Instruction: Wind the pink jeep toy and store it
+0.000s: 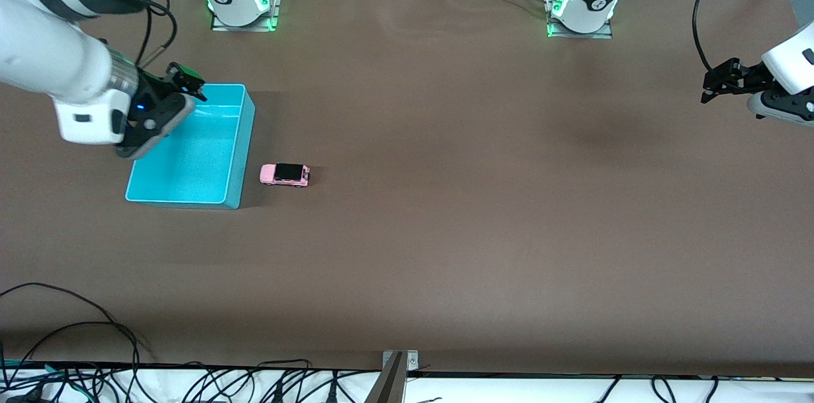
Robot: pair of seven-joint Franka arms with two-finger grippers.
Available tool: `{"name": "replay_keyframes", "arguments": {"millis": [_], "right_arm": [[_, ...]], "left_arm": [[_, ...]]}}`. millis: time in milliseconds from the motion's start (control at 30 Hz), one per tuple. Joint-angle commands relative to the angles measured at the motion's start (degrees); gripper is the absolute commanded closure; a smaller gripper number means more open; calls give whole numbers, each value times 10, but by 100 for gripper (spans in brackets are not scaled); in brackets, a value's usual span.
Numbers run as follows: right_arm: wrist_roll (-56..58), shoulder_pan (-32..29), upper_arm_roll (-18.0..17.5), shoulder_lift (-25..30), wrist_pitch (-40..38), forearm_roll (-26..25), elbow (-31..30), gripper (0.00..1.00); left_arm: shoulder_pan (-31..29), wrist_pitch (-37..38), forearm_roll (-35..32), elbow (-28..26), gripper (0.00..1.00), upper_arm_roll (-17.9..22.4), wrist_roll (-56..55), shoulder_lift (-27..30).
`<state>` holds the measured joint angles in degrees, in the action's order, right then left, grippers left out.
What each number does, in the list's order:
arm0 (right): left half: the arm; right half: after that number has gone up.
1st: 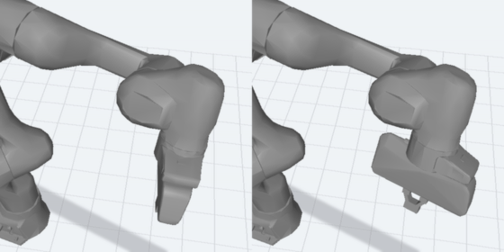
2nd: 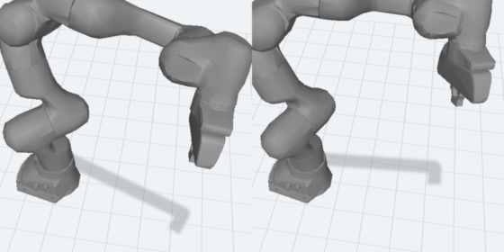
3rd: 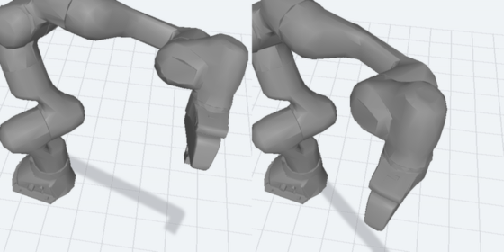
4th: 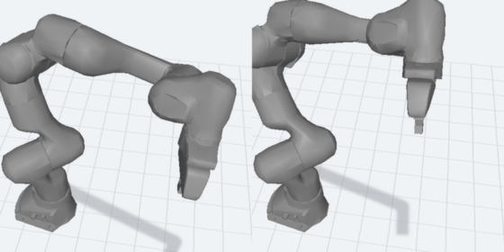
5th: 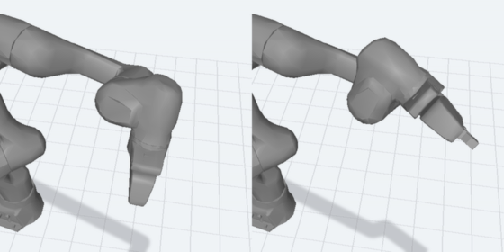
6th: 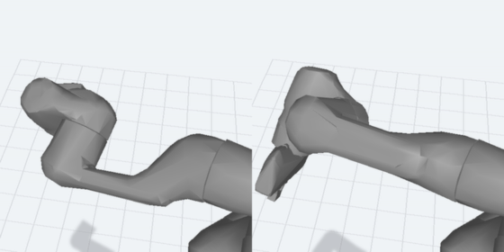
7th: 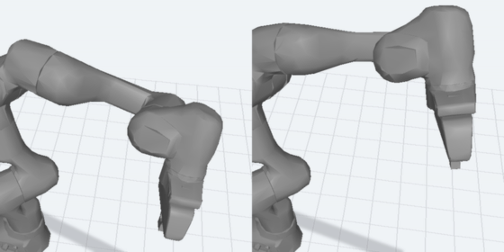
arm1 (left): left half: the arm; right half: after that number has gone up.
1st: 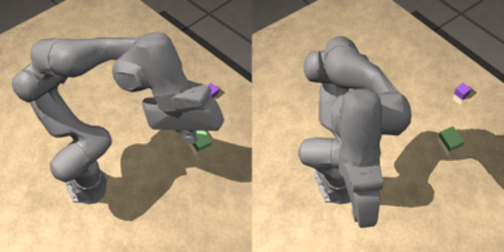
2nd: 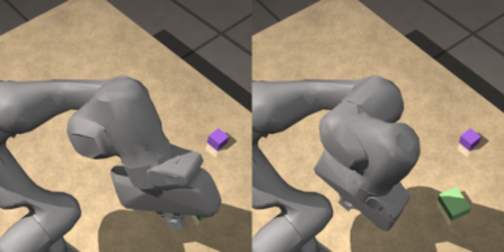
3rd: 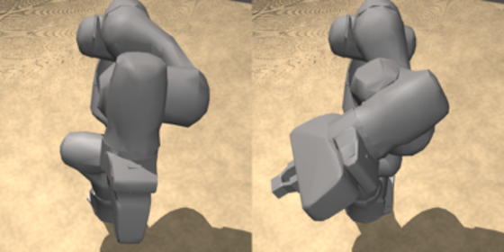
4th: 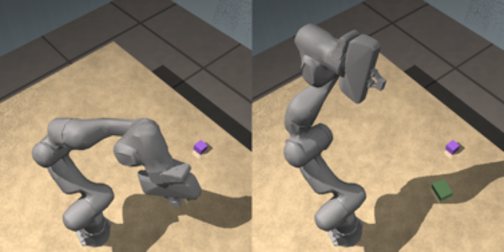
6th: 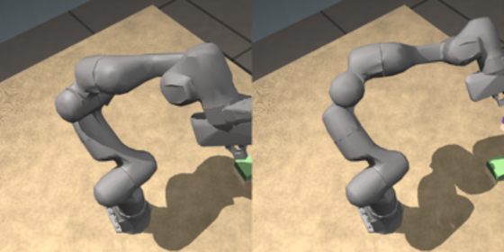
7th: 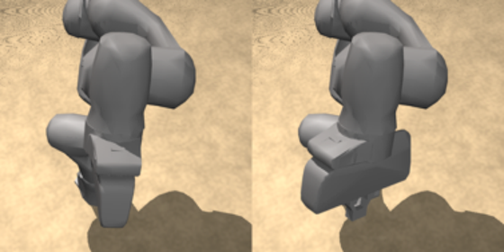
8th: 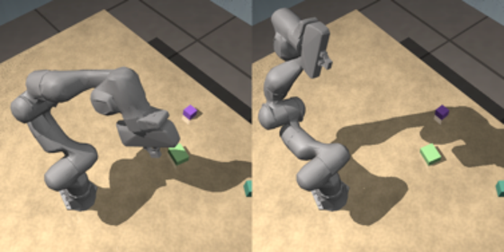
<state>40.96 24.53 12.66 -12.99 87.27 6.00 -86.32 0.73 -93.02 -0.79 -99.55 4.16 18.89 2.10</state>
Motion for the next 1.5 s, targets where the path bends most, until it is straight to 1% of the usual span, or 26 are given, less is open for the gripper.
{"name": "replay_keyframes", "arguments": {"millis": [0, 100, 200, 334, 401, 501, 601, 768, 935, 1202, 1235, 1268, 1369, 1402, 1469], "right_arm": [[117, 1, -10, -40, 33, 11, -9, 0], [165, 2, -18, -57, 61, 12, -25, 0], [178, 2, -36, -68, 99, 12, -53, 0], [196, 2, -49, -69, 177, 10, -113, 0], [221, 2, -56, -70, 216, 10, -137, 0], [270, 2, -66, -84, 280, 11, -170, 0], [301, 2, -68, -99, 320, 11, -188, 0], [319, 10, -70, -125, 384, 9, -211, 0], [326, 12, -70, -139, 426, 9, -231, 0], [327, 12, -70, -141, 472, 9, -271, 0], [327, 12, -70, -143, 474, 9, -272, 1], [327, 12, -70, -145, 476, 9, -273, 6], [327, 13, -70, -150, 483, 9, -274, 13], [327, 13, -70, -153, 487, 9, -274, 17], [326, 14, -70, -158, 493, 9, -273, 28]], "left_arm": [[-7, 7, 64, 4, 0, -1, -38, 5], [-10, 5, 76, 7, 0, -1, -45, 3], [-6, 0, 70, 29, 0, -1, -44, 0], [-6, -1, 60, 37, 0, -2, -40, -4], [-9, -1, 54, 38, 0, -10, -40, -4], [-10, 0, 21, 40, 0, -21, -41, -3], [-11, 0, 1, 40, 0, -34, -45, -3], [-11, 1, 0, 40, 0, -36, -49, -1], [-17, 2, 5, 40, 0, -36, -61, -1], [-18, 5, 7, 40, 0, -38, -86, -1], [-18, 5, 7, 40, 0, -38, -86, -2], [-18, 5, 7, 40, 0, -38, -85, -3], [-14, 5, 8, 44, 0, -36, -85, -5], [-14, 5, 7, 51, 0, -36, -85, -7], [-13, 6, 7, 60, 0, -36, -85, -16]]}}
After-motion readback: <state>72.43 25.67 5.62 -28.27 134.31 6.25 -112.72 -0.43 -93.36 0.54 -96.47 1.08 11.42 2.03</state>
